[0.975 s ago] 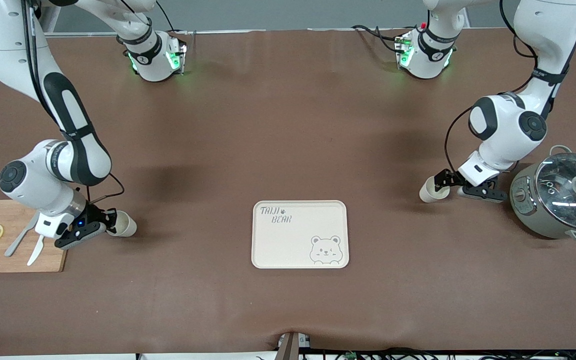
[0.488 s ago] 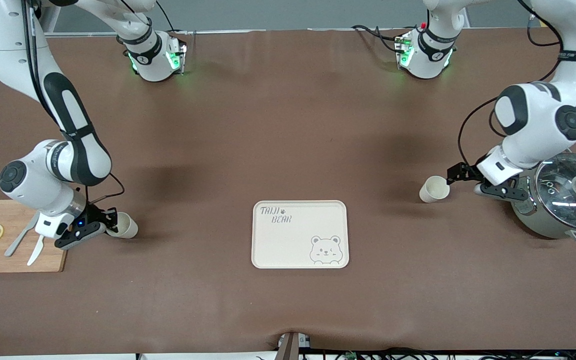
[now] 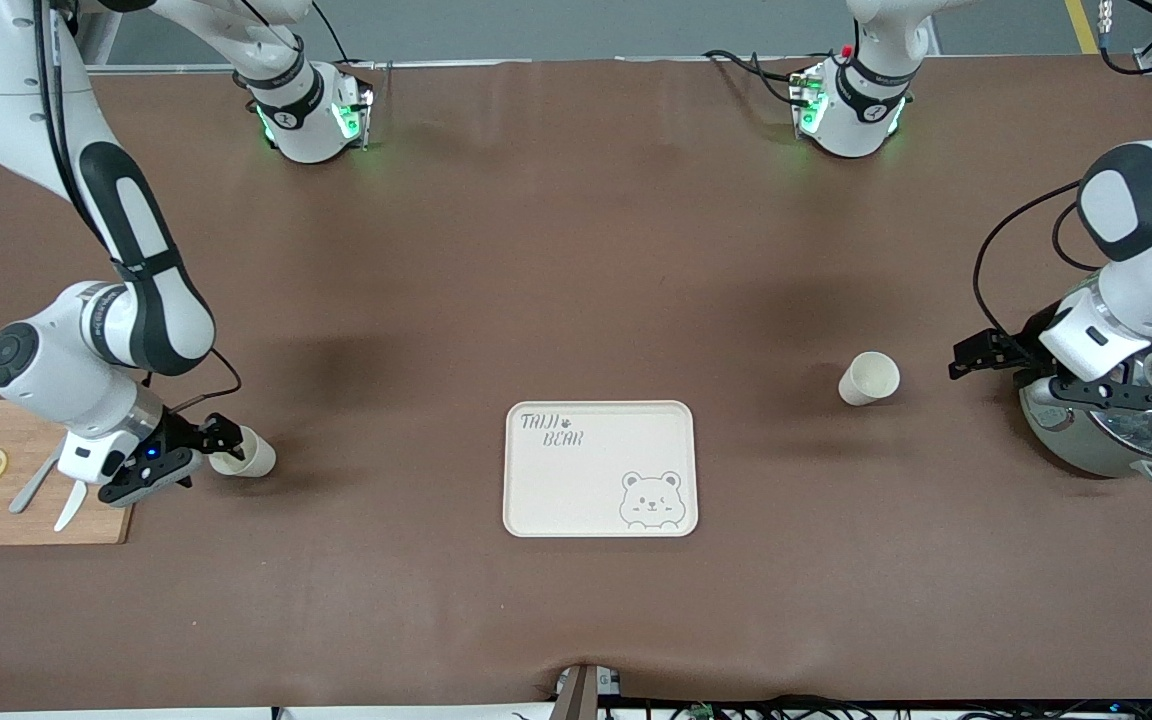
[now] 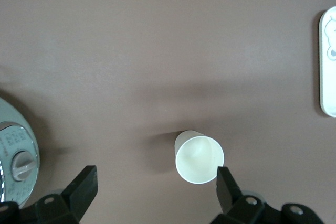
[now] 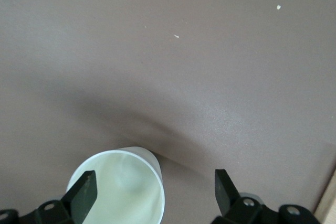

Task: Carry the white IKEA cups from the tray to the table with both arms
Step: 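Open both grippers and release the cups on the table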

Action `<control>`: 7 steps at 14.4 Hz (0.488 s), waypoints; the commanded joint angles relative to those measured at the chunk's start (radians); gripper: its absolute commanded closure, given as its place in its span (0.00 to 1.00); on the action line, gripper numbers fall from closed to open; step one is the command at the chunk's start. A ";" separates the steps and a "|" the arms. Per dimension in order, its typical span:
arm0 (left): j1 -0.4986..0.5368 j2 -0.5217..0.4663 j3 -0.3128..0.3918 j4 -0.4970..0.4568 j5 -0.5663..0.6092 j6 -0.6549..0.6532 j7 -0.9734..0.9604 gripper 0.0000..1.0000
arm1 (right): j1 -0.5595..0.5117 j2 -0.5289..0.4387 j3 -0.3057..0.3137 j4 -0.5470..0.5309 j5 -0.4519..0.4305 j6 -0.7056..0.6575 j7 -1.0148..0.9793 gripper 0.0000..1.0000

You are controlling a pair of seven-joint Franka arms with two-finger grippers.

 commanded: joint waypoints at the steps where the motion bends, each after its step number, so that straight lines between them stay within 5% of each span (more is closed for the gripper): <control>1: 0.008 0.009 -0.003 0.071 0.022 -0.069 -0.053 0.00 | -0.010 -0.016 -0.009 0.137 0.017 -0.203 -0.017 0.00; 7: 0.023 0.032 -0.006 0.221 0.169 -0.124 -0.088 0.00 | -0.011 -0.114 -0.031 0.352 -0.048 -0.643 0.187 0.00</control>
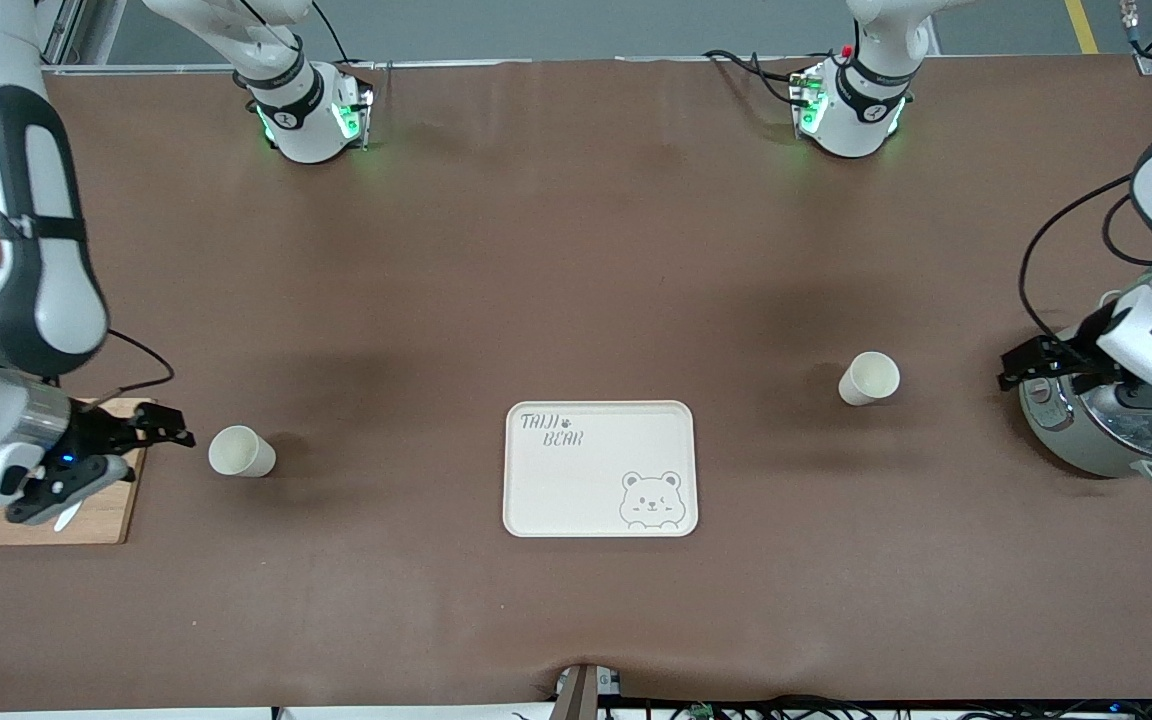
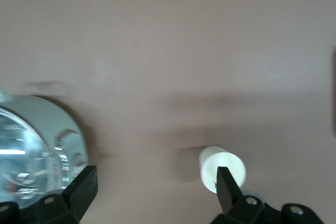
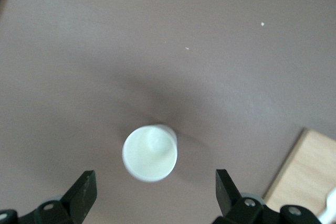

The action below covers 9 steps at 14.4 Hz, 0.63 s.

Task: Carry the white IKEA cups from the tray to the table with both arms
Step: 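Open both grippers and release the cups on the table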

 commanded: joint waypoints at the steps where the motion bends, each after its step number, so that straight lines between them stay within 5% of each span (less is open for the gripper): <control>1: -0.005 0.021 -0.006 0.115 0.041 -0.107 -0.031 0.00 | 0.000 -0.086 0.007 0.063 -0.066 -0.187 0.163 0.00; 3: -0.033 0.035 -0.001 0.183 0.042 -0.174 -0.071 0.00 | 0.011 -0.171 0.010 0.080 -0.093 -0.302 0.288 0.00; 5: -0.242 0.038 0.217 0.212 0.031 -0.230 -0.076 0.00 | 0.014 -0.263 0.012 0.079 -0.105 -0.375 0.370 0.00; 9: -0.260 0.032 0.186 0.318 0.024 -0.337 -0.124 0.00 | 0.014 -0.378 0.012 0.042 -0.137 -0.435 0.490 0.00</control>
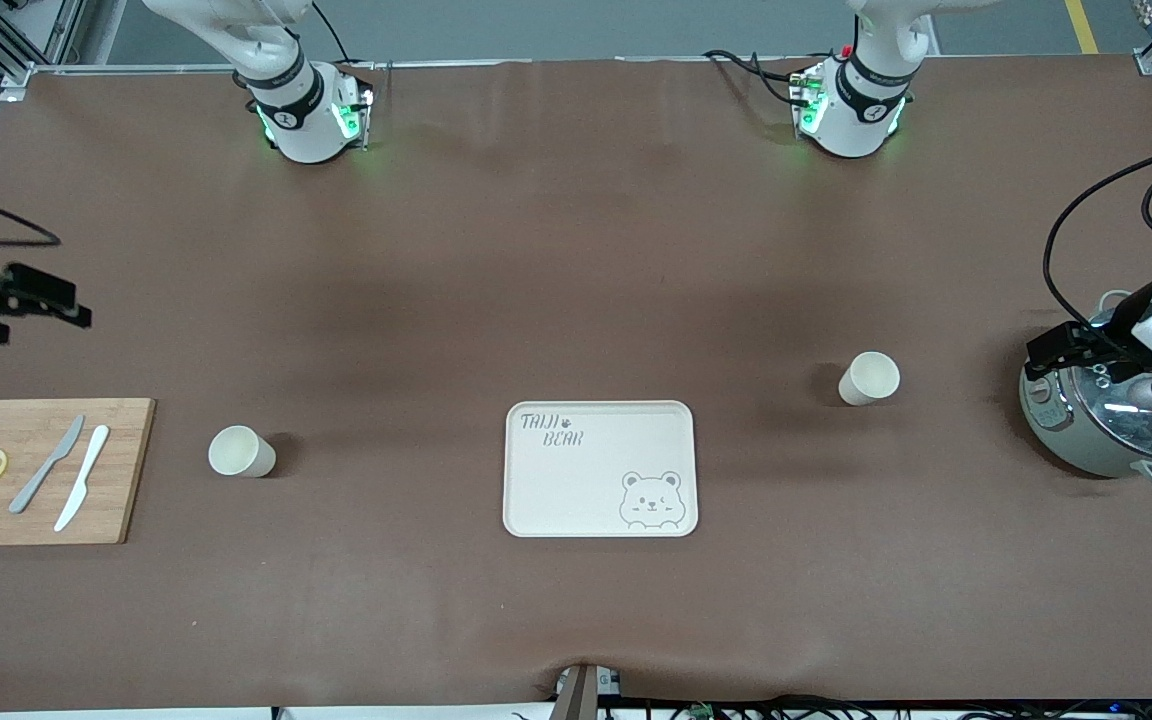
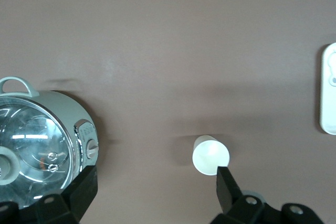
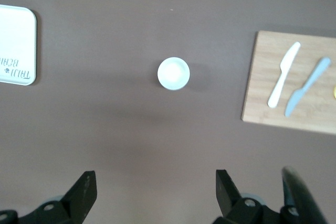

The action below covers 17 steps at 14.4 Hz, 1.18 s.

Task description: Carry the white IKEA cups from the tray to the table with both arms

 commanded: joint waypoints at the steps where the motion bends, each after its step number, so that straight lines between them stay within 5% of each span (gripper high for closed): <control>1: -0.022 0.015 -0.001 0.133 0.010 -0.128 -0.095 0.00 | 0.001 -0.070 0.004 -0.057 -0.039 0.011 0.064 0.00; 17: -0.068 -0.088 -0.071 0.153 -0.003 -0.285 -0.160 0.00 | -0.005 -0.082 0.000 -0.034 -0.093 0.012 0.153 0.00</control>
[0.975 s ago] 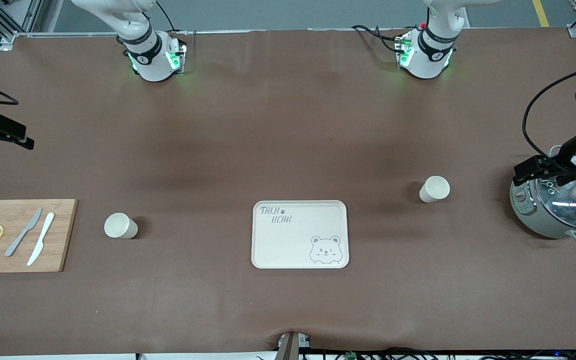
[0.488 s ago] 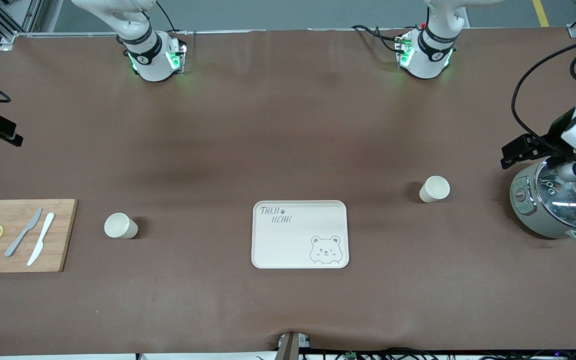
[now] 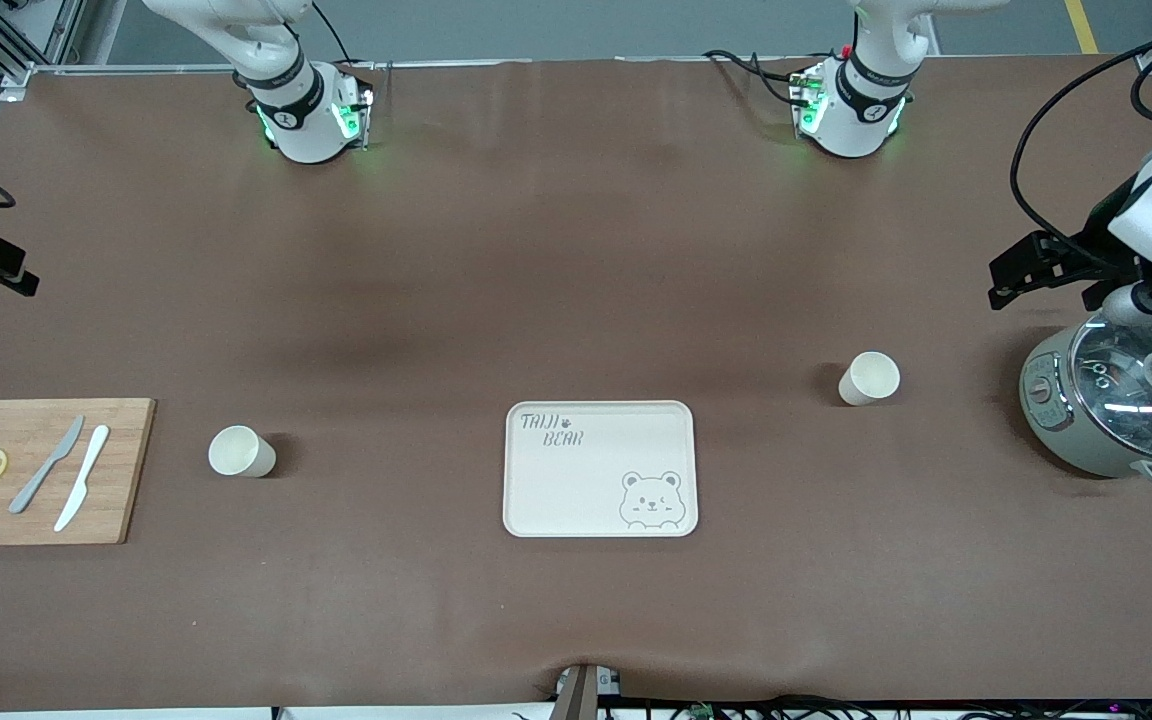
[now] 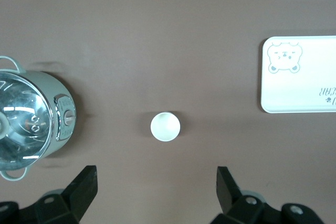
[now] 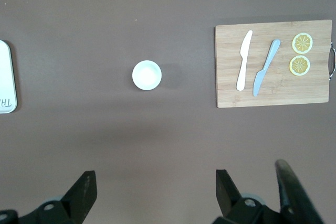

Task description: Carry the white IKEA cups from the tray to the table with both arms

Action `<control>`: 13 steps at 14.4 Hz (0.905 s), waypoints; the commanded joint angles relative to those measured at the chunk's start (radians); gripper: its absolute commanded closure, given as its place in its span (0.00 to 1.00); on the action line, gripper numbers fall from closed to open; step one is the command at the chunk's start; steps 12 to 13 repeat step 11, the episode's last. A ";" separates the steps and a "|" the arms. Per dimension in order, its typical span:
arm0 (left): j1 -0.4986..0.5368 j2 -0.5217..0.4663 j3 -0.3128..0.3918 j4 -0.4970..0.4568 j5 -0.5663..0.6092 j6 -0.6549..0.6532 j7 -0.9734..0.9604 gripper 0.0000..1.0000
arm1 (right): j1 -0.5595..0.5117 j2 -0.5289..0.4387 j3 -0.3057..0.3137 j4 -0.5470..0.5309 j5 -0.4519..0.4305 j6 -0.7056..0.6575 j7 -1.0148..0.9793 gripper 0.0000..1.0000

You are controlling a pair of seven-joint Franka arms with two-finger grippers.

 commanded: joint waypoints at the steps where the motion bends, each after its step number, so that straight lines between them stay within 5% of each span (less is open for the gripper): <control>1: 0.005 -0.014 -0.004 0.003 -0.002 -0.040 0.009 0.00 | -0.002 -0.017 0.005 -0.009 -0.017 -0.005 0.017 0.00; 13: 0.008 -0.034 0.001 -0.001 -0.003 -0.063 0.032 0.00 | -0.003 -0.014 0.005 -0.008 -0.018 0.008 0.017 0.00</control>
